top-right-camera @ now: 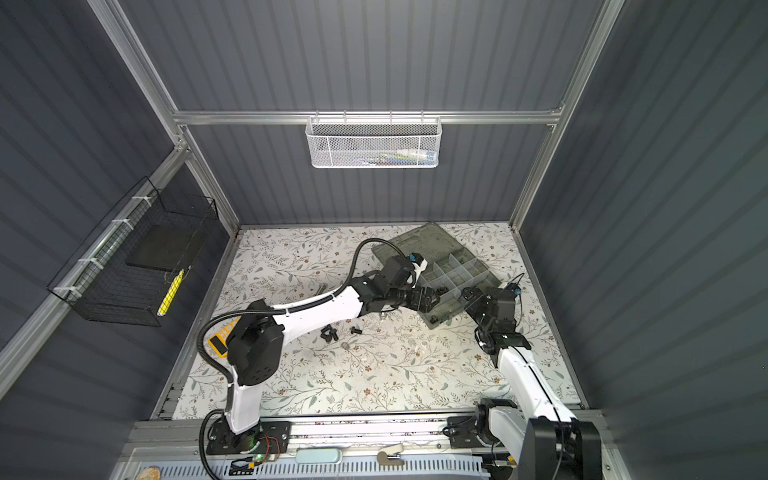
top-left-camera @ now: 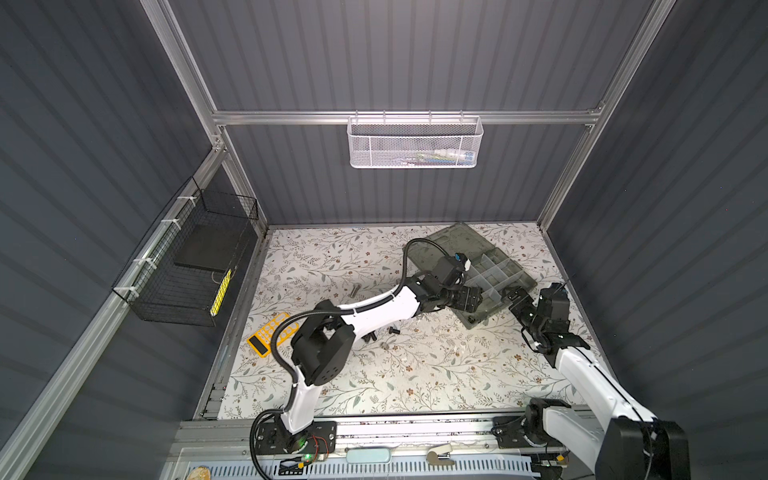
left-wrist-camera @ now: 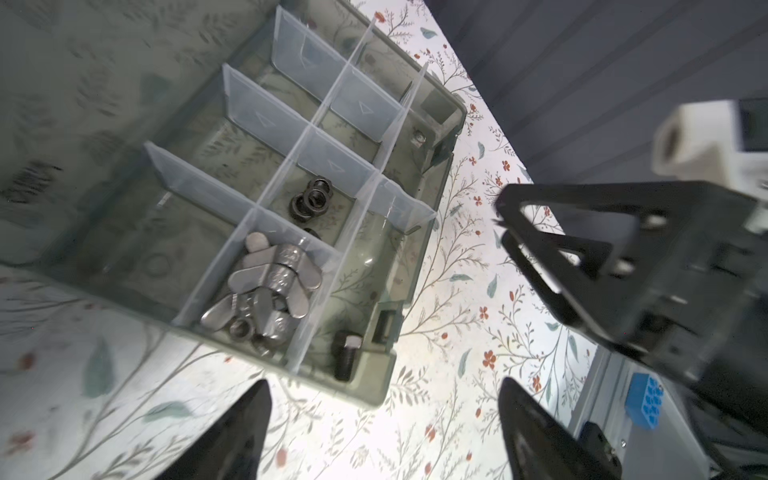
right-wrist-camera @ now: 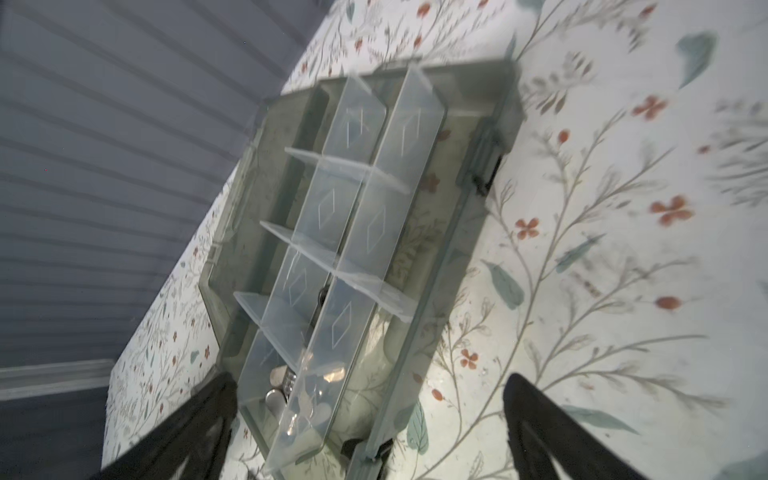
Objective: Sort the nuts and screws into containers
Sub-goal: 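Lower the black bolt into a compartment and open the left gripper, then withdraw the left gripper from the box back over the parts pile, then move the right gripper over the parts pile while the left gripper hovers nearby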
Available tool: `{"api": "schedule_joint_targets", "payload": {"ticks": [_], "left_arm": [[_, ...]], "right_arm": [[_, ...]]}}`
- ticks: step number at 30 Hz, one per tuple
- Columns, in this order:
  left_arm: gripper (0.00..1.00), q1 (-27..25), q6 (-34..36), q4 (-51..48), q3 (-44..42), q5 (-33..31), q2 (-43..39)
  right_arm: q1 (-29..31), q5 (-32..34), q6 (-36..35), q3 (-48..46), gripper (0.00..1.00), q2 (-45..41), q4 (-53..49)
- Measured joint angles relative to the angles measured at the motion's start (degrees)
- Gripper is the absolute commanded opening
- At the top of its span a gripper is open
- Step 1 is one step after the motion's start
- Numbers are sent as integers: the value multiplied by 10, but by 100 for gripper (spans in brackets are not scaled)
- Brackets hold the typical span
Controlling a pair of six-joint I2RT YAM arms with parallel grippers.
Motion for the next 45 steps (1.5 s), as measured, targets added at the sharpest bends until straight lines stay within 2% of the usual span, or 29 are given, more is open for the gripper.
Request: {"api": "schedule_joint_targets", "payload": {"ticks": [3,8,14,20,25,37,45], "left_arm": [[100,5,9,-1,-49,-20,-66],[100,26,14,1,-153,-42,-161],[100,87,13,0,-263,-52,-242],[100,130,15,-14,-316,-62,-312],[100,141,25,-22,-332,-72,-339],[100,186,37,-22,-373,-71,-339],[100,229,39,-3,-414,-45,-339]], "right_arm": [[3,-39,1,1,99,49,6],[33,-69,-1,13,99,99,9],[82,-76,-5,45,99,152,18],[126,-70,-4,72,99,200,15],[163,-64,-1,97,99,226,15],[229,-56,6,162,99,270,12],[279,-58,-16,186,99,266,-18]]}}
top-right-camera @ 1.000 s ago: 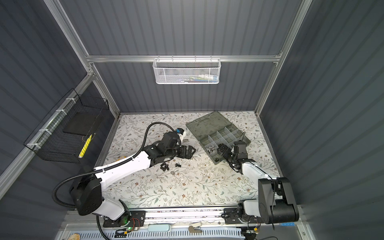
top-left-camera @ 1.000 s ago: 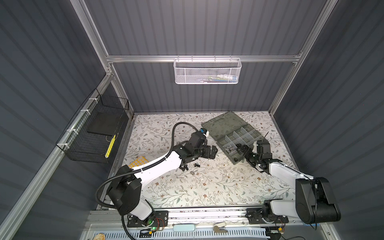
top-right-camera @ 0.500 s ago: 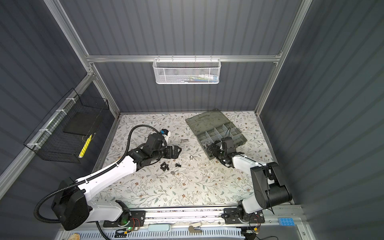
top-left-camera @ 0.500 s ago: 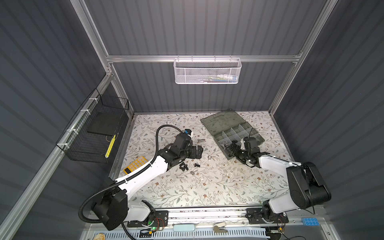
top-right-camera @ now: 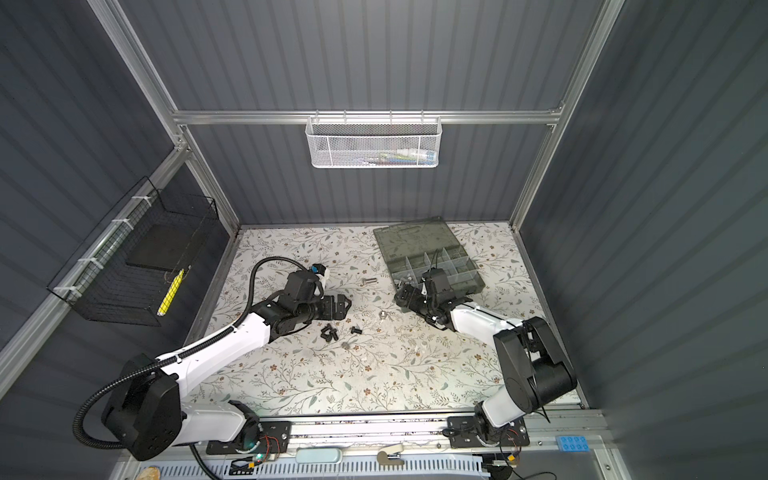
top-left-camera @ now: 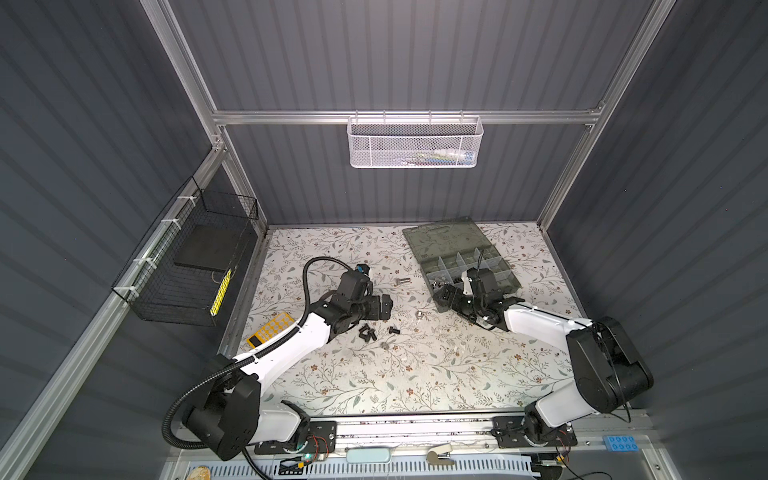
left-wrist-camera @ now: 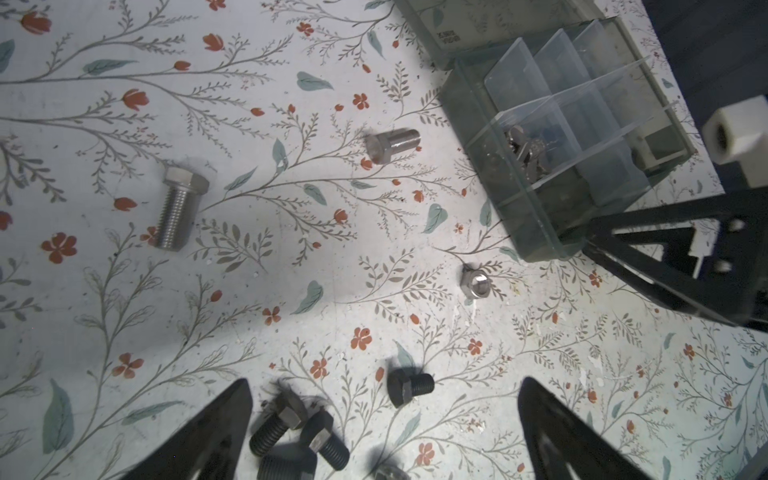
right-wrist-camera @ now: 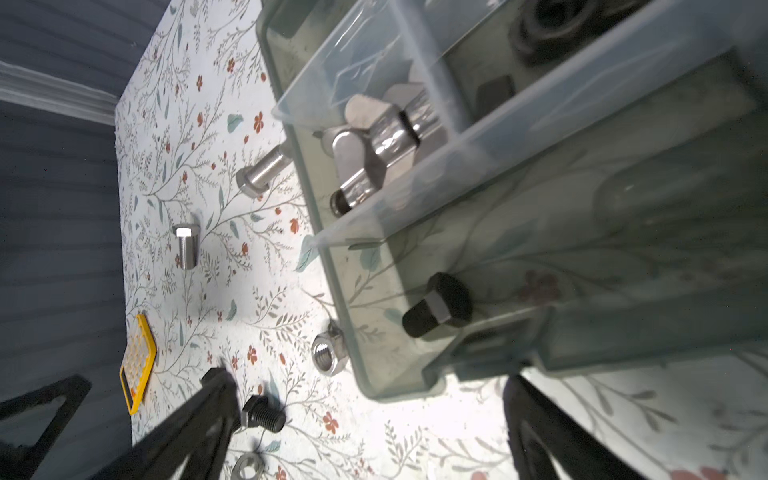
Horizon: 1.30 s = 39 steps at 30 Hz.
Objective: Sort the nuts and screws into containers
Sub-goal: 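Move the right gripper over the parts pile while the left gripper hovers nearby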
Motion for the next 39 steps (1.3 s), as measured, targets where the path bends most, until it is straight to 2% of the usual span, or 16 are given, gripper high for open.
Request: {"api": "schedule_joint_targets", "payload": {"ticks": [8,14,22,31,39], "left_arm": [[100,38,-14,9,-44,30,-18],[100,70,-48,9,-73,69,-59],[100,114,-102,13,-137,139,-92],[100,132,-122,8,-154,165,-125],[100,135,-129,8,-162,184,-129]], "right_arm": [[73,7,-62,35,99,-31,-48],[144,26,-129,82,99,-7,-76],[211,50,-202,144,80,89,-105],[244,70,-245,205,62,169,-136],[255,88,-260,234,53,213,-154]]}}
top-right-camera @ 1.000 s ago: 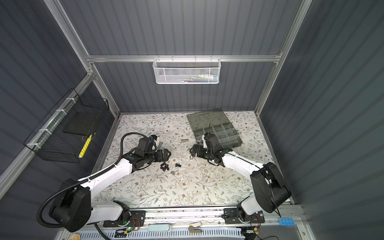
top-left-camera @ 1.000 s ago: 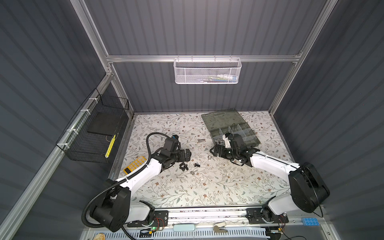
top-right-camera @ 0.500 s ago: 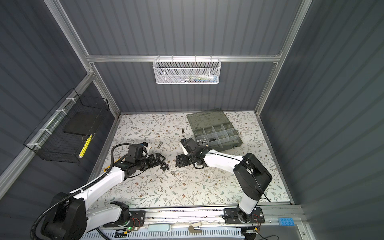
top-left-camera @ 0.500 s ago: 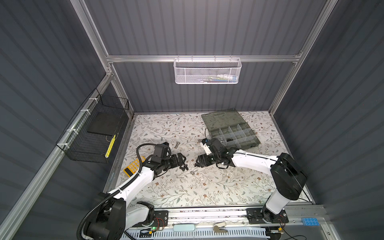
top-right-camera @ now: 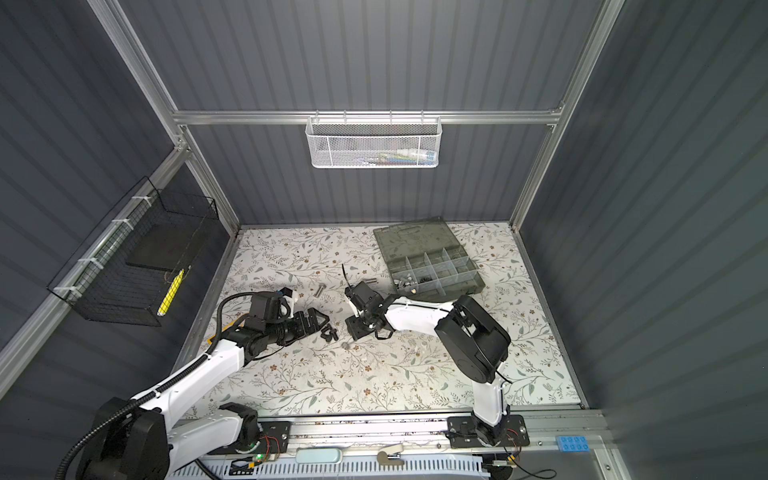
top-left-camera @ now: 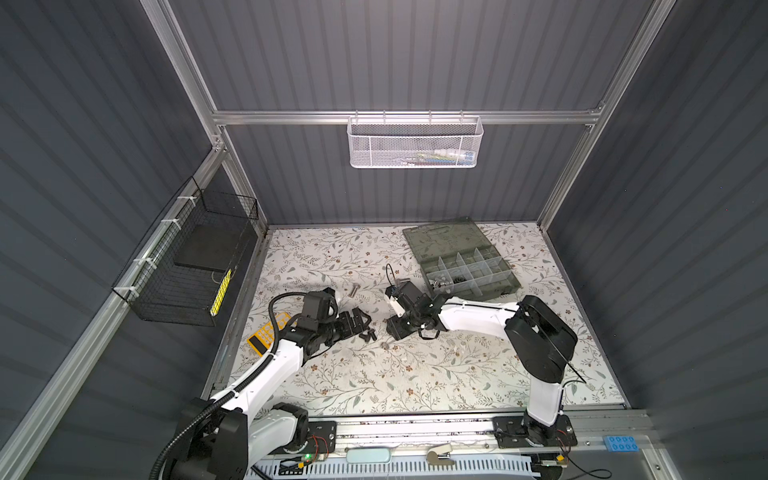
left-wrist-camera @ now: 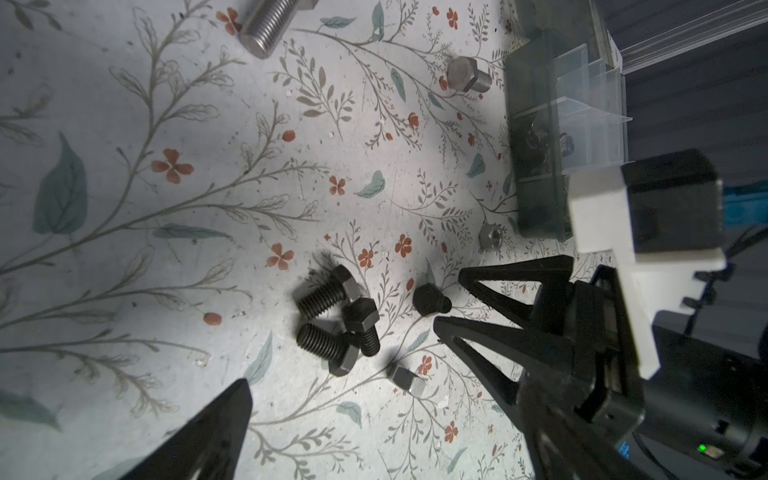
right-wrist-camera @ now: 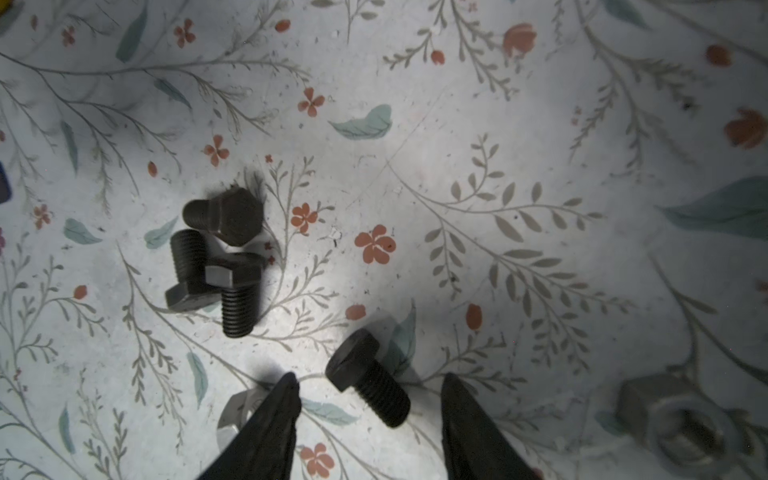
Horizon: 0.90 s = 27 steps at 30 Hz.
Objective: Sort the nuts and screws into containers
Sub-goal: 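Lower the right gripper and close it on a black hex bolt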
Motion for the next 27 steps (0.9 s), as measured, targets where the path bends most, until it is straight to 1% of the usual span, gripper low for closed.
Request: {"api": "schedule_joint_targets", "payload": {"ticks": [3,10,13,21,27], "left_arm": [[100,0,-1,1,0,3,0],[100,0,-3,5,0,7,3],[100,0,-3,4,0,7,3],[100,0,-3,-8,0,7,-7],[100,0,1,-35,12,-10,-17]], "right_arm": [[5,6,-2,2,52,7,-8],[13,20,-6,27,45,35,-11],[16,28,-9,38,39,45,-13],[21,56,-9,60,21,61,-19],[21,58,-5,58,16,55,-24]]}}
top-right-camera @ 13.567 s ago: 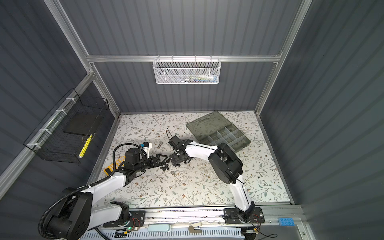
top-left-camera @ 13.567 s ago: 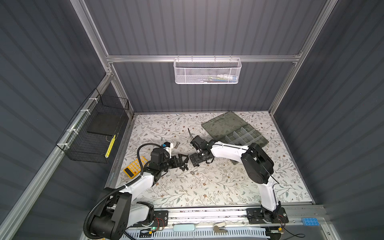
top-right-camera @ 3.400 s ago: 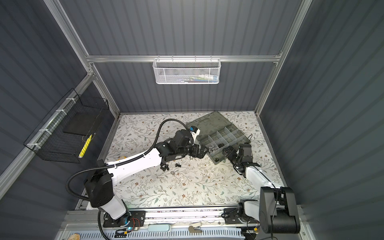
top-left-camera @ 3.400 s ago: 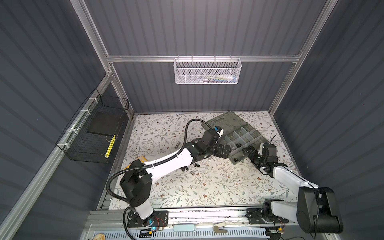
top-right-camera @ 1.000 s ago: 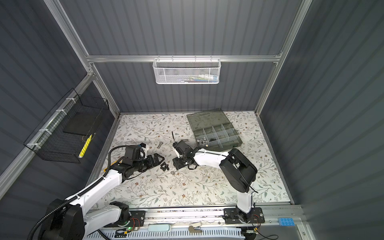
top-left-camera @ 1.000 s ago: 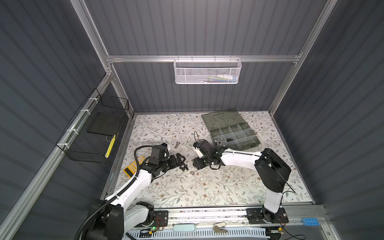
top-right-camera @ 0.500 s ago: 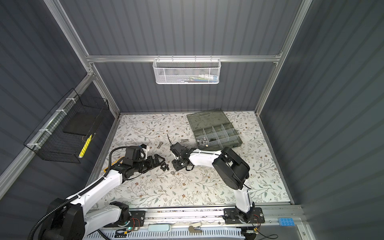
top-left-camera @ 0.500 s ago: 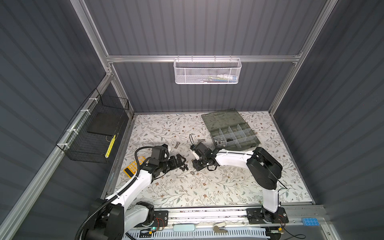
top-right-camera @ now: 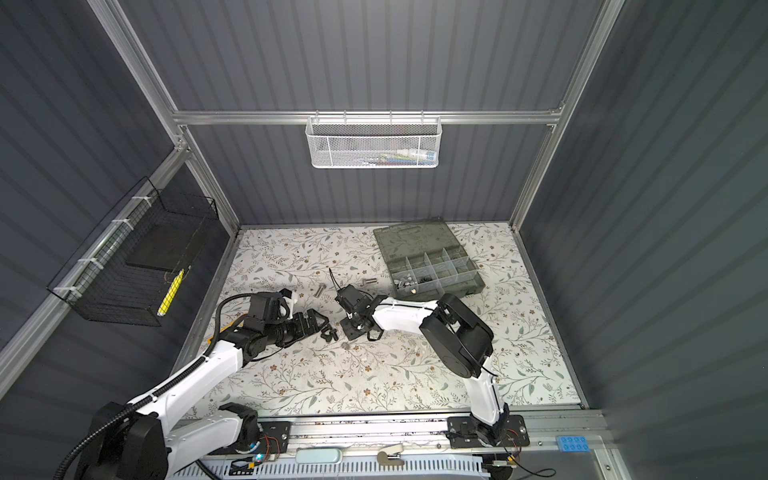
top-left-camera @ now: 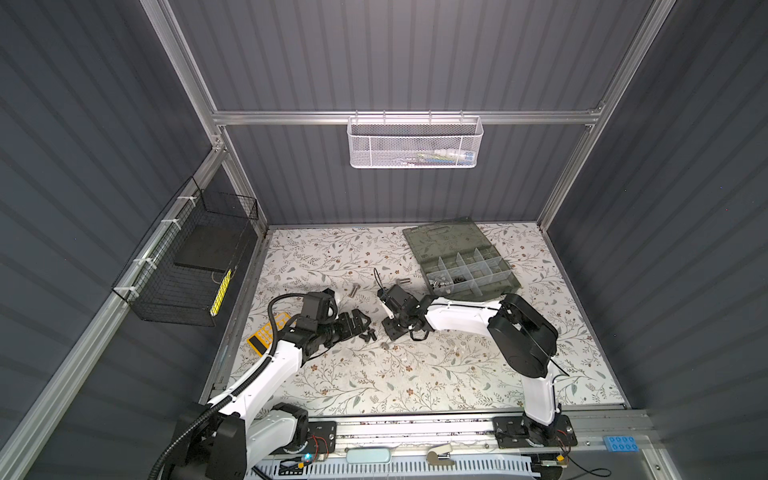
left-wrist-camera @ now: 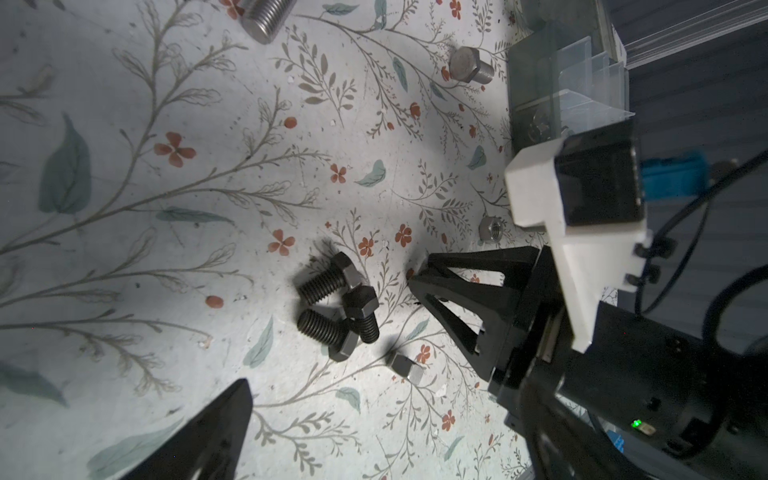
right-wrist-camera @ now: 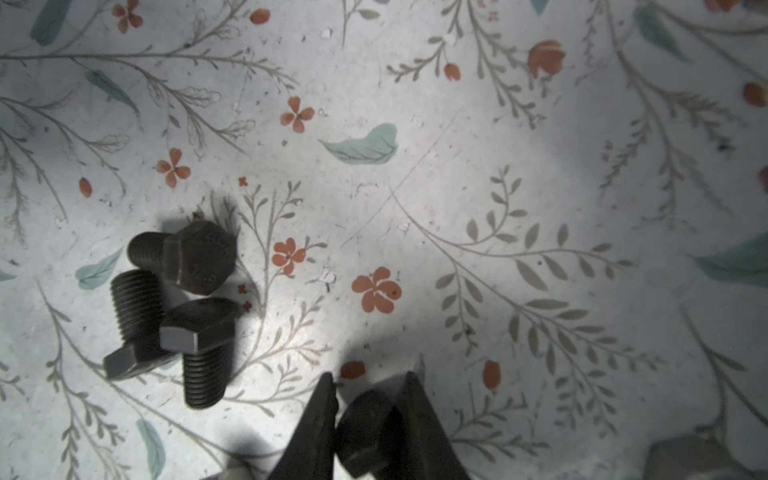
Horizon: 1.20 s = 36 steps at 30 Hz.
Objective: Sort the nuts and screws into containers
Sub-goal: 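Lower the right gripper and close it on a black hex bolt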
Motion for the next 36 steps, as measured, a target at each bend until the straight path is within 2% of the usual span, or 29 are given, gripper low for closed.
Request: {"api": "schedule_joint_targets", "payload": {"ticks": [10,14,18,20,23,29,36], "left_arm": [[100,0,3,-6,31,-4,-19],[100,-10,2,0,32,-4,-17],[100,-43,-2,11,46,-9,1],[100,-63,-3,19,54,-15,15],[100,-81,-4,29,59,-19,31],[100,-84,-8,40,59,-30,37],[100,-84,-8,44,47,-35,36]], "right_arm": [[-22,-7,9,-10,15,-63,-27],[-52,-12,10,-10,15,-110,-34],[-103,-18,11,-16,15,-152,-37],[-129,-21,10,-22,19,-167,-39],[-150,-22,9,-32,31,-181,-46],[-104,-30,7,-86,51,-187,-51],[-33,-40,34,-98,54,-125,-39]]}}
